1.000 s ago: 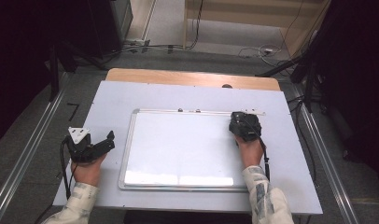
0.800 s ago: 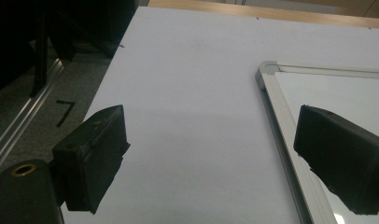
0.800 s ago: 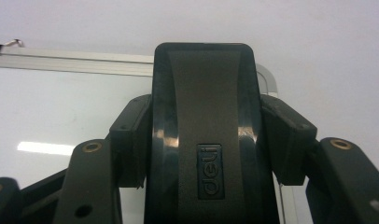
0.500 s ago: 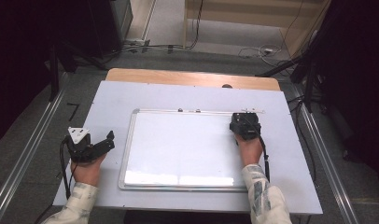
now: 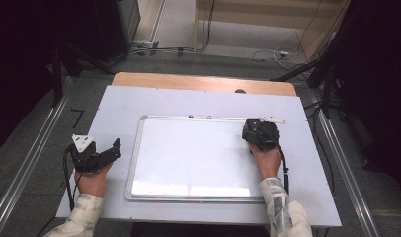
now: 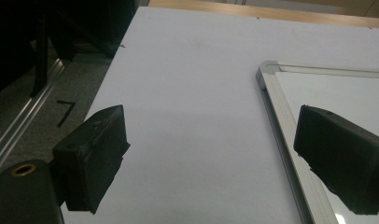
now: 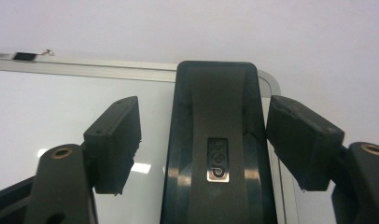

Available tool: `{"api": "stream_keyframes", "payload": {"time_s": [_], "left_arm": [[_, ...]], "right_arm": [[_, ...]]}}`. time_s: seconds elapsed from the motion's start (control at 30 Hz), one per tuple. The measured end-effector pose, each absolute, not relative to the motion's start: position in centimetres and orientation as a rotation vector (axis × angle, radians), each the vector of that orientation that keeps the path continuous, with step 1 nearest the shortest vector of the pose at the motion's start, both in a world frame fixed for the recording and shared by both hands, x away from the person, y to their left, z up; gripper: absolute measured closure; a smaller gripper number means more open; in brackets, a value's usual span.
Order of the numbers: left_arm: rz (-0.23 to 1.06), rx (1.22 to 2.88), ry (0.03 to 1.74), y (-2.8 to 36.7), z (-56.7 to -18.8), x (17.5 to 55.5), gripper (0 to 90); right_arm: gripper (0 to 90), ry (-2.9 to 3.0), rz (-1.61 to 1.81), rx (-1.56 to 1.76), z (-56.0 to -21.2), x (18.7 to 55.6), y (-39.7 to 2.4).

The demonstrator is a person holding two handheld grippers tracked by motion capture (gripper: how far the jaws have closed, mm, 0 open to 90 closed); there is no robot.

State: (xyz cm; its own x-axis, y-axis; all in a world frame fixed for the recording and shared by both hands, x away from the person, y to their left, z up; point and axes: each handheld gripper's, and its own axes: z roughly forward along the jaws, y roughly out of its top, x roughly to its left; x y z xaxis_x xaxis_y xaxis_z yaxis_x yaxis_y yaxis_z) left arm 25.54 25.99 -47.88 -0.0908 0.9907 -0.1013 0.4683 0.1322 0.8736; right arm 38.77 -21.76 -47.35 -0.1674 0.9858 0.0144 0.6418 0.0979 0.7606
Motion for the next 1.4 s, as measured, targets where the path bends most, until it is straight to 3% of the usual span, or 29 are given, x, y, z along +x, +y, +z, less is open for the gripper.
{"api": "stream_keyframes", "payload": {"time_s": [0.83, 1.4], "left_arm": [[0.892, 1.454, 1.67, 25.7, -48.0, 25.6, 10.1], [0.881, 1.464, 1.667, 25.6, -48.1, 25.6, 10.1]], "right_arm": [[22.4, 1.96, 1.059, 1.409, -45.6, 32.6, -25.5], [21.4, 1.923, 1.023, 1.436, -45.8, 29.3, -30.3]]}}
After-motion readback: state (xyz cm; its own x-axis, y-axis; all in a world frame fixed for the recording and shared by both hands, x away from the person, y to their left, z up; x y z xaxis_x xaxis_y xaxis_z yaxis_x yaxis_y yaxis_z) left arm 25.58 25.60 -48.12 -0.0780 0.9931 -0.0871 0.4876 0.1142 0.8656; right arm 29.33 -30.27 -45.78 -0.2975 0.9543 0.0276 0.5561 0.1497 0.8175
